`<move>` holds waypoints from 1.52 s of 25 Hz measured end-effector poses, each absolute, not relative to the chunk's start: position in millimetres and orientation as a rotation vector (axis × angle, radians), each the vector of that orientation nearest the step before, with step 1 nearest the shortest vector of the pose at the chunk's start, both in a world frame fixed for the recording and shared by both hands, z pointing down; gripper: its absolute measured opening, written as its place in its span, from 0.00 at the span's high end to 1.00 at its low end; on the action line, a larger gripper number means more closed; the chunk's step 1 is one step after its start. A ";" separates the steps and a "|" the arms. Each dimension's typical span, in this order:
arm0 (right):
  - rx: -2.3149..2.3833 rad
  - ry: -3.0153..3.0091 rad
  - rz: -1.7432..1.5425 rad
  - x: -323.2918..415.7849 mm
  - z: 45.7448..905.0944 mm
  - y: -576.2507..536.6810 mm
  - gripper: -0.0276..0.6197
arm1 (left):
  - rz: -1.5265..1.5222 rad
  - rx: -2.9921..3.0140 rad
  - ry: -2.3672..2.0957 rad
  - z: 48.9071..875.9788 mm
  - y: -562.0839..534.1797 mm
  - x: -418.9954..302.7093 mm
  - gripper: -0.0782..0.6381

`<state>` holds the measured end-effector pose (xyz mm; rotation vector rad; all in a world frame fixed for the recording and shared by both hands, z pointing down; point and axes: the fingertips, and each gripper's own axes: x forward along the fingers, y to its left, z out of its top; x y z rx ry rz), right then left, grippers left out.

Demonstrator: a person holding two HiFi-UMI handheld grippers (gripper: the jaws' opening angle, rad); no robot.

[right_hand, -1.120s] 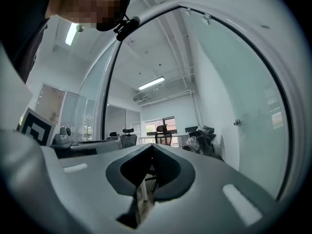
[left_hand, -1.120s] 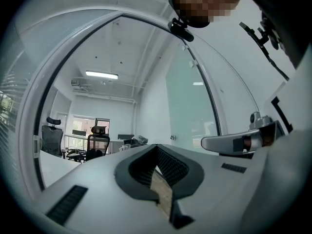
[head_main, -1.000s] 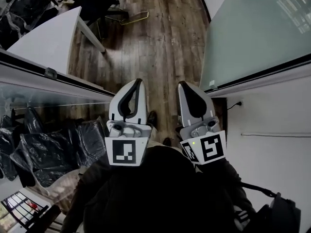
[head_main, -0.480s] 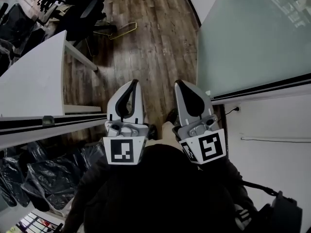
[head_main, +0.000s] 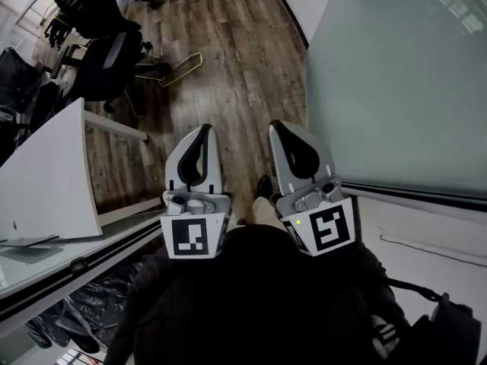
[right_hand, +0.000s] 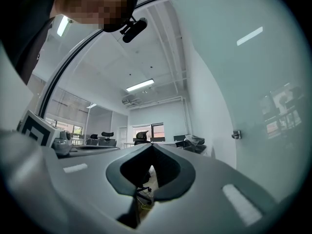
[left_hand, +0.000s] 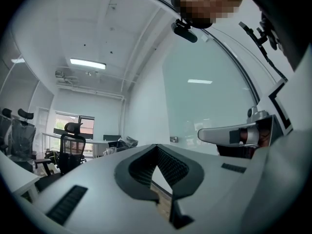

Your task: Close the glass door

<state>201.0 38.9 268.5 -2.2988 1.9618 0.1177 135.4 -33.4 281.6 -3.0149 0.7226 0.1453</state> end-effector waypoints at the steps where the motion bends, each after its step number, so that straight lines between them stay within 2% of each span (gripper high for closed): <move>1: -2.301 1.958 0.107 216.5 270.3 32.8 0.95 | 0.131 -3.015 0.709 284.7 -37.2 149.7 0.90; 6: -2.304 1.945 0.062 285.9 277.8 6.7 0.95 | 0.069 -3.008 0.692 293.4 -59.8 213.3 0.90; 14: -2.326 1.932 -0.003 351.8 281.9 -58.0 0.95 | 0.043 -3.024 0.715 291.2 -130.8 275.9 0.90; 22: -2.299 1.921 -0.013 455.3 281.4 -164.3 0.95 | 0.095 -3.006 0.699 273.6 -231.6 383.2 0.90; 29: -2.350 1.879 -0.015 508.8 275.2 -235.4 0.95 | 0.086 -3.056 0.644 275.0 -308.6 441.7 0.90; 38: -2.460 1.805 0.064 576.0 261.1 -263.9 0.95 | 0.061 -3.098 0.473 285.3 -339.2 525.4 0.90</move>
